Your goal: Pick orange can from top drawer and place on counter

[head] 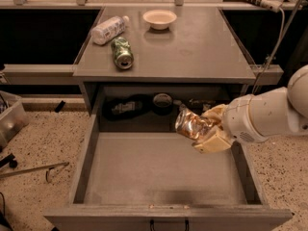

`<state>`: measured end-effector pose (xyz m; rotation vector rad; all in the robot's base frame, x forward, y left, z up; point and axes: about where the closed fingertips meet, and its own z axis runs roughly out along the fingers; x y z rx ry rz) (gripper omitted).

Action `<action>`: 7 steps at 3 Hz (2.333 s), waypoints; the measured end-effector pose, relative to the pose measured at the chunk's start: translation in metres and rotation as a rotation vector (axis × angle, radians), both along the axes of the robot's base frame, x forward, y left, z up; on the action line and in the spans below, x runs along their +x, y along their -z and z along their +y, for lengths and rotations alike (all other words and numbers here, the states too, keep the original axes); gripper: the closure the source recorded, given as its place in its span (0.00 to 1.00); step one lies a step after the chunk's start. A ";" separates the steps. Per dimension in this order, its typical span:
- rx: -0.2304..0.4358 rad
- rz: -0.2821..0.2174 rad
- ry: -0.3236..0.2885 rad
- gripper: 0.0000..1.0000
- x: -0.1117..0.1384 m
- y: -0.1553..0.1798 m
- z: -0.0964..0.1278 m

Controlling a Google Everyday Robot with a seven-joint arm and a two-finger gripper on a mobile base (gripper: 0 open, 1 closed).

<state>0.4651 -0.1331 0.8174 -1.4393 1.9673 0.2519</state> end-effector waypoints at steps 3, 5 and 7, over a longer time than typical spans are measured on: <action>0.000 -0.123 -0.071 1.00 0.055 -0.064 0.036; -0.001 -0.286 -0.016 1.00 0.174 -0.131 0.094; -0.016 -0.276 0.072 1.00 0.222 -0.135 0.108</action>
Offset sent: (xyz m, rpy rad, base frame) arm 0.0349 0.0171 0.0536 -0.0549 -0.1282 0.0579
